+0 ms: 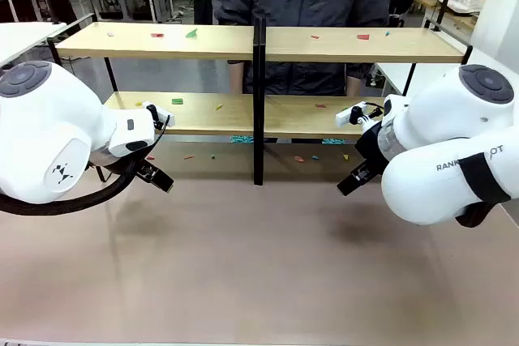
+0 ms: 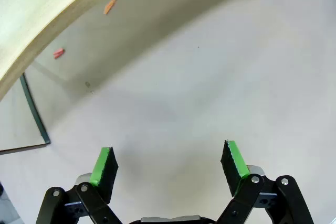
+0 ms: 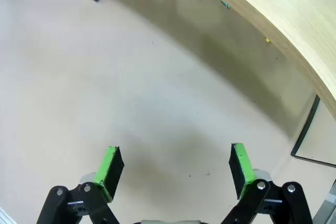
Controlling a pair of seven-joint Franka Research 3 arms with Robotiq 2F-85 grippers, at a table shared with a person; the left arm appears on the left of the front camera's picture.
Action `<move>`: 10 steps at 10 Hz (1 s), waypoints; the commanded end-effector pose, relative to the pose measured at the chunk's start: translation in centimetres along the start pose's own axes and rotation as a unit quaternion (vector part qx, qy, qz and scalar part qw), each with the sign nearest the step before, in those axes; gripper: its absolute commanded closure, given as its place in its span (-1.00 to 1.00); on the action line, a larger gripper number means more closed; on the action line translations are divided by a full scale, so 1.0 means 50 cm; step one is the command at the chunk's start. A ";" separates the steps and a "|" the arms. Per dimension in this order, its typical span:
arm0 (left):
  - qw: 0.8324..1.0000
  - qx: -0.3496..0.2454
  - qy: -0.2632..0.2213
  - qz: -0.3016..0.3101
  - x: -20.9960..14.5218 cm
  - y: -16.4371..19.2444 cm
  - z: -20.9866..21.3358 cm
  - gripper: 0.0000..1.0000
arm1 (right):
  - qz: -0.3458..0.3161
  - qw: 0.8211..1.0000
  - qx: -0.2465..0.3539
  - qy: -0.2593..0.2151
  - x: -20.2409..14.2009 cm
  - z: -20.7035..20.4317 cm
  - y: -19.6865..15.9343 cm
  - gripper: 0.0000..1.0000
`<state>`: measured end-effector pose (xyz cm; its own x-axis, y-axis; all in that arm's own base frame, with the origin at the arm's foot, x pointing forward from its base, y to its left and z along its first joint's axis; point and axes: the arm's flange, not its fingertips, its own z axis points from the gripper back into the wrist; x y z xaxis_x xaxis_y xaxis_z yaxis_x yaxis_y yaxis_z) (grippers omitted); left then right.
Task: Clean the shelves.
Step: Pick up the Duster when the human hands it over.
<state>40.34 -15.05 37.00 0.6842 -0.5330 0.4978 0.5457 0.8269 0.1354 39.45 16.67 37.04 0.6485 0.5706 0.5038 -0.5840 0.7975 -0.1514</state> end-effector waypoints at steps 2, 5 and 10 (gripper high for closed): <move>1.000 0.000 0.000 0.000 0.000 0.000 0.000 -1.00 | 0.000 1.000 0.000 0.000 0.000 0.000 0.000 -1.00; 1.000 0.000 0.000 0.000 0.000 0.000 0.000 -1.00 | 0.000 1.000 0.000 0.000 0.000 0.000 0.000 -1.00; 1.000 0.000 0.000 0.000 0.000 0.000 0.000 -1.00 | 0.000 1.000 0.000 0.000 0.000 0.000 0.000 -1.00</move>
<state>40.35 -15.04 37.00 0.6846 -0.5323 0.4979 0.5451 0.8274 0.1350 39.45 16.68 37.04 0.6482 0.5711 0.5037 -0.5843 0.7972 -0.1518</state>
